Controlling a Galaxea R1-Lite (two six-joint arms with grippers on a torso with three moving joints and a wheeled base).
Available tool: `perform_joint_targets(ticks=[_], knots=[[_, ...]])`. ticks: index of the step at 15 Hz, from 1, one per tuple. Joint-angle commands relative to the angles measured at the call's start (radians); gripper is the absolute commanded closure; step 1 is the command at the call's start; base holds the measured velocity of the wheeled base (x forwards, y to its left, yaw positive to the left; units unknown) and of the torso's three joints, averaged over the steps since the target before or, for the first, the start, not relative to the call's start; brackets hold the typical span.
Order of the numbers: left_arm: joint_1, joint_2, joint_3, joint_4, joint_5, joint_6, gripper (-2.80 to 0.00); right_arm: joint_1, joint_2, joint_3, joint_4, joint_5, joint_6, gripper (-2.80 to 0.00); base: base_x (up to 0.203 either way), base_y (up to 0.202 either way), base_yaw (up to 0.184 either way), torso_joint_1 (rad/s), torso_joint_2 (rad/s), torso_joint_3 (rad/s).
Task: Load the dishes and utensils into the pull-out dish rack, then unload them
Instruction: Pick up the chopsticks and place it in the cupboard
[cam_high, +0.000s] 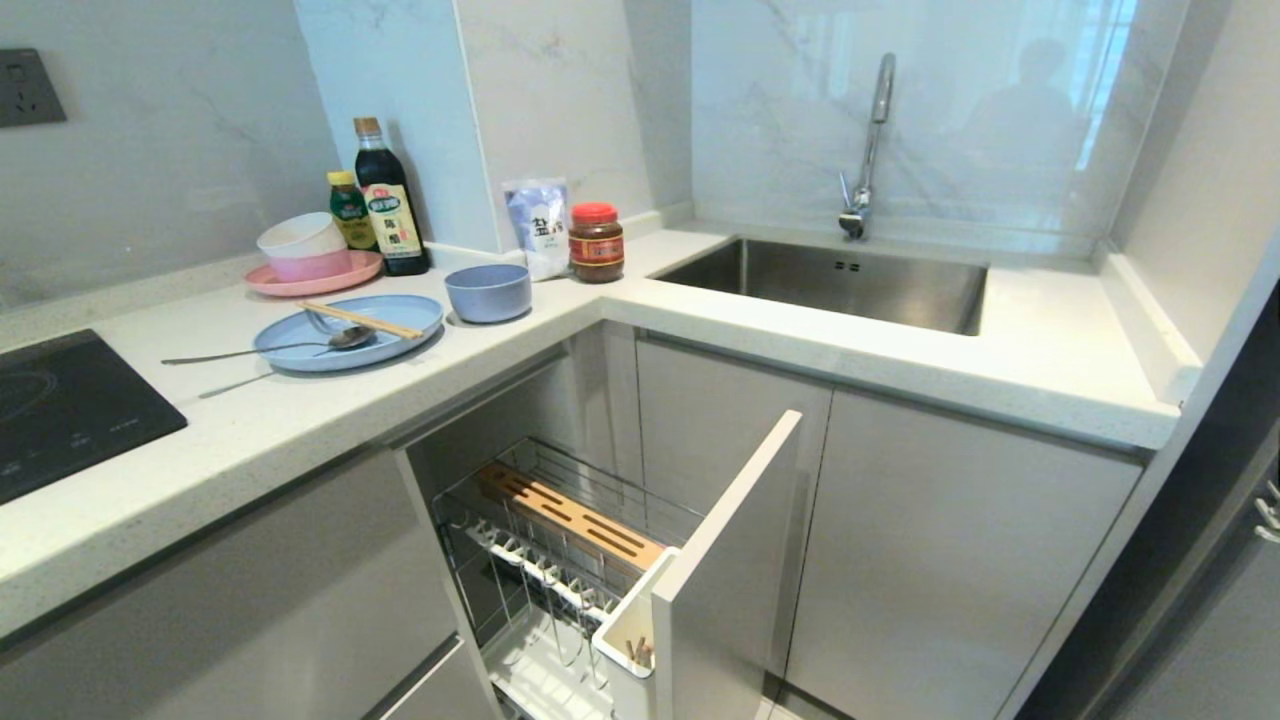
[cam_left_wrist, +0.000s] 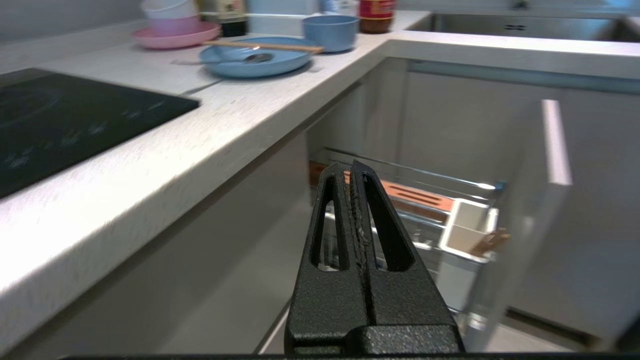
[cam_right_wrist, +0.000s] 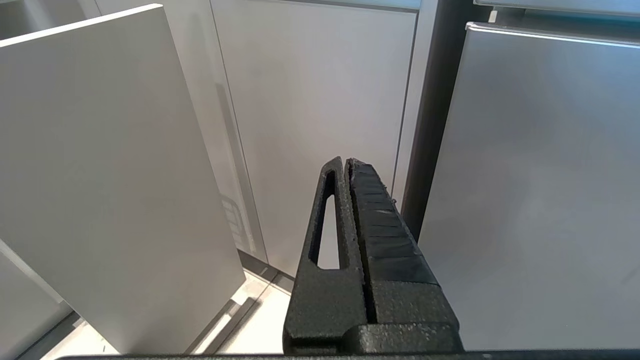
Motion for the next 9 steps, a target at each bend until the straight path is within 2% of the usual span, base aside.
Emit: perform_joint_targets(ticks=[1, 5, 9], knots=[[-0.003, -0.120, 0.137, -0.077, 0.051, -0.004, 0.00, 0.000, -0.002, 0.002, 0.000, 0.000, 0.000, 0.00, 0.000, 0.000, 0.000, 0.000, 0.00, 0.000], [-0.004, -0.183, 0.358, -0.233, 0.077, -0.013, 0.00, 0.000, -0.002, 0.002, 0.000, 0.000, 0.000, 0.00, 0.000, 0.000, 0.000, 0.000, 0.00, 0.000], [-0.004, -0.188, 0.596, -0.455, 0.111, -0.005, 0.00, 0.000, -0.002, 0.002, 0.000, 0.000, 0.001, 0.00, 0.000, 0.000, 0.000, 0.000, 0.00, 0.000]])
